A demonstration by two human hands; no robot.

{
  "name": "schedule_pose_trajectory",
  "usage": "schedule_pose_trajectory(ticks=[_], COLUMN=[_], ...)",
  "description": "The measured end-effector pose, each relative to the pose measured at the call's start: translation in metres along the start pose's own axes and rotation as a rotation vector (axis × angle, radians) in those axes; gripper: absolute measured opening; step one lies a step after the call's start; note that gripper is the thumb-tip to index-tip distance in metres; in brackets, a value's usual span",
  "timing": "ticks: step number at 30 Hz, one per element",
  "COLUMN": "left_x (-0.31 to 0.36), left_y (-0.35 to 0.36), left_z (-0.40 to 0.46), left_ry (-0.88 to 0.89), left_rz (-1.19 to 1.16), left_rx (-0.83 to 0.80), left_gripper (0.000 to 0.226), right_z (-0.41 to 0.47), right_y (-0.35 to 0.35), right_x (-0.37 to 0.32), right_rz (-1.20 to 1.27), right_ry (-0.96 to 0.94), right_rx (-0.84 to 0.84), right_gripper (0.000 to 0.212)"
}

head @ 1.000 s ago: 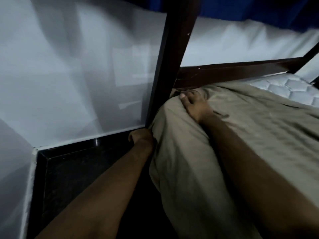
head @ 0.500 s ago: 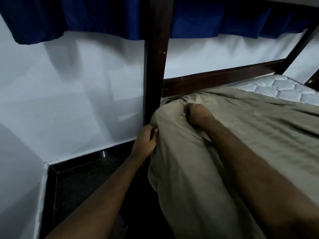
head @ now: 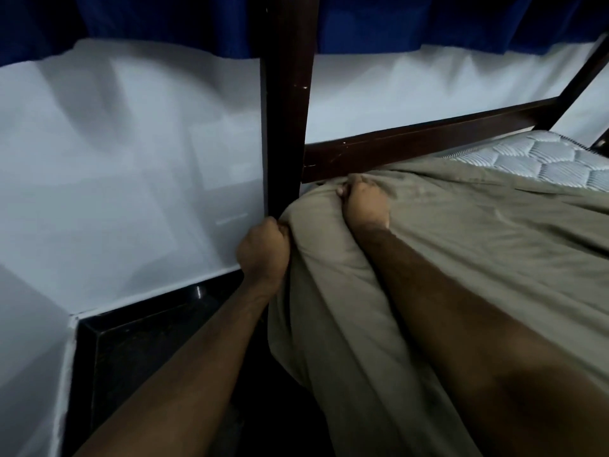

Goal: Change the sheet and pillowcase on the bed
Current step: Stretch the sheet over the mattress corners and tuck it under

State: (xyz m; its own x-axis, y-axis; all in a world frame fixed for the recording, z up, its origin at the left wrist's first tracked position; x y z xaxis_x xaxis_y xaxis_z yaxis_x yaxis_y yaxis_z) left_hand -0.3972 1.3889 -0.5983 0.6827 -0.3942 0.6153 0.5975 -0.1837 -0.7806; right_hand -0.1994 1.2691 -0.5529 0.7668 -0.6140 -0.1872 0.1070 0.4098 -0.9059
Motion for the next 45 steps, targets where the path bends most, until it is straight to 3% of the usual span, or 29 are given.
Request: schedule_pose_trajectory(ticks=[3, 5, 7, 10, 15, 19, 25, 27, 30, 32, 35, 41, 45], left_x=[-0.007, -0.046, -0.084, -0.084, -0.032, -0.041, -0.046, -0.038, -0.034, -0.035, -0.054, -0.055, -0.055], left_y=[0.001, 0.012, 0.018, 0.009, 0.011, 0.02, 0.035, 0.037, 0.028, 0.016, -0.003, 0.0, 0.035], left_z=[0.01, 0.027, 0.033, 0.01, -0.037, -0.044, -0.057, -0.055, -0.047, -0.039, -0.019, -0.005, -0.035], left_ry=[-0.07, -0.284, -0.367, -0.211, 0.018, -0.037, -0.07, -0.023, 0.028, 0.066, -0.007, -0.111, -0.121], left_rz=[0.039, 0.087, 0.141, 0.061, -0.155, -0.264, -0.338, -0.31, -0.067, 0.001, -0.009, -0.081, -0.2], left_rx=[0.03, -0.1, -0.185, -0.156, -0.299, -0.335, -0.449, -0.44, -0.325, -0.221, -0.122, -0.112, -0.222], left_gripper=[0.03, 0.034, 0.032, 0.023, 0.031, 0.024, 0.035, 0.04, 0.041, 0.032, 0.016, 0.019, 0.026], right_z=[0.001, 0.002, 0.001, 0.003, 0.003, -0.011, -0.082, -0.099, -0.092, -0.081, -0.067, -0.051, -0.052], right_y=[-0.004, -0.007, -0.008, -0.006, -0.01, -0.014, -0.027, -0.033, -0.035, -0.031, -0.032, -0.037, -0.027], right_x=[0.002, 0.001, 0.0, 0.003, -0.001, -0.009, -0.048, -0.054, -0.052, -0.058, -0.072, -0.067, -0.057], right_rz=[0.013, -0.019, -0.035, -0.055, -0.08, -0.017, 0.094, -0.041, 0.025, 0.033, -0.052, -0.189, -0.068], right_ry=[0.007, 0.011, 0.01, 0.022, 0.059, 0.067, -0.03, -0.101, -0.13, -0.166, -0.169, -0.131, -0.113], right_rx=[0.058, 0.077, 0.091, 0.086, 0.037, -0.009, -0.005, -0.045, -0.119, -0.174, -0.17, -0.046, -0.022], right_gripper=[0.032, 0.033, 0.034, 0.032, 0.035, 0.037, 0.062, 0.061, 0.047, 0.034, 0.033, 0.036, 0.033])
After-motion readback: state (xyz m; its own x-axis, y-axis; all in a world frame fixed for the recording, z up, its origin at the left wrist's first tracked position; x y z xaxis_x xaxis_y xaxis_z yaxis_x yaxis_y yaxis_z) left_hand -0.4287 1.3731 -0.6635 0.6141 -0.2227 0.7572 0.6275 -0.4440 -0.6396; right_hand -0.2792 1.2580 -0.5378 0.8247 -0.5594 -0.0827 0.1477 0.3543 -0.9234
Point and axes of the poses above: each hand's wrist, its own z-axis towards the middle knuckle, its own y-axis out of the palm, x = y × z, the point moved 9 cm from there along z, towards the middle knuckle, and after that the axes turned 14 degrees about -y, right-handed, at the moved point
